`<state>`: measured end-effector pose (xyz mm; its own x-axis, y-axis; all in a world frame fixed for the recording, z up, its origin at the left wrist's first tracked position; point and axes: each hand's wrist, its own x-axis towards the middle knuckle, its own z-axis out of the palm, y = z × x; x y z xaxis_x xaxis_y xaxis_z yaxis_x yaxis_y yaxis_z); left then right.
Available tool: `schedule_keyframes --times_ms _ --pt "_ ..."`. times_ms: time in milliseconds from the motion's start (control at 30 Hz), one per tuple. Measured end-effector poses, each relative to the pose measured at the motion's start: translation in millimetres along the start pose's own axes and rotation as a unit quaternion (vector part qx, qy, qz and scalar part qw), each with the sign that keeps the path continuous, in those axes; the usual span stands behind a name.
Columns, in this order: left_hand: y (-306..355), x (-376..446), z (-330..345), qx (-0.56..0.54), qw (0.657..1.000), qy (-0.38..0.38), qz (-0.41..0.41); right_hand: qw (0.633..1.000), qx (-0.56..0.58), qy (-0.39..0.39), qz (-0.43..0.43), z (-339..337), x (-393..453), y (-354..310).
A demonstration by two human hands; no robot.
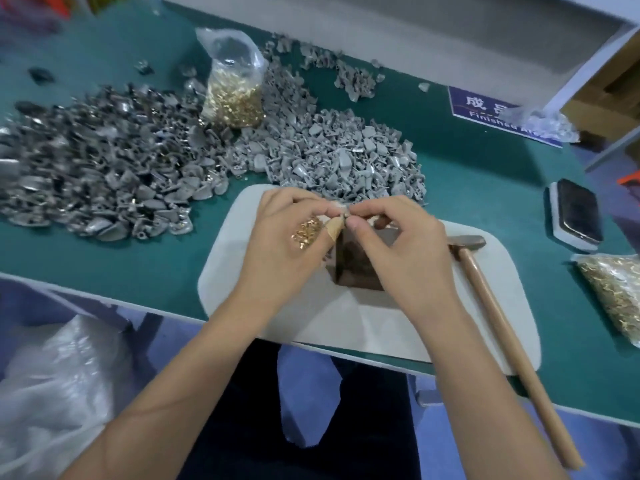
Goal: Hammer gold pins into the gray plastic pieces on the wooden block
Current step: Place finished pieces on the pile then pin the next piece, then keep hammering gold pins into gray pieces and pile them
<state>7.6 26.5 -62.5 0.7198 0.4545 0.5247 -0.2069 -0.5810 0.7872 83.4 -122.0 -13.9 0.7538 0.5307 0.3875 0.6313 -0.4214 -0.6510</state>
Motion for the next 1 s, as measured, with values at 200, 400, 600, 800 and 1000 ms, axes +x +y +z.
schedule_keyframes --times_ms 200,400,600,800,1000 --pt "-28 1 -68 0.078 0.994 0.057 -0.047 0.994 0.013 -0.081 -0.076 57 37 -34" --pt "-65 -11 -130 0.246 0.963 0.094 -0.059 0.979 0.009 -0.172 -0.104 135 60 -69" --pt "-74 -19 -137 0.309 0.945 0.09 -0.057 0.97 -0.179 -0.134 -0.09 168 56 -74" --pt "-78 -21 -135 0.332 0.941 0.045 -0.047 0.973 -0.15 -0.151 -0.089 169 55 -66" --pt "-73 -20 -133 0.304 0.95 0.068 0.003 0.988 -0.066 -0.102 -0.096 149 45 -62"
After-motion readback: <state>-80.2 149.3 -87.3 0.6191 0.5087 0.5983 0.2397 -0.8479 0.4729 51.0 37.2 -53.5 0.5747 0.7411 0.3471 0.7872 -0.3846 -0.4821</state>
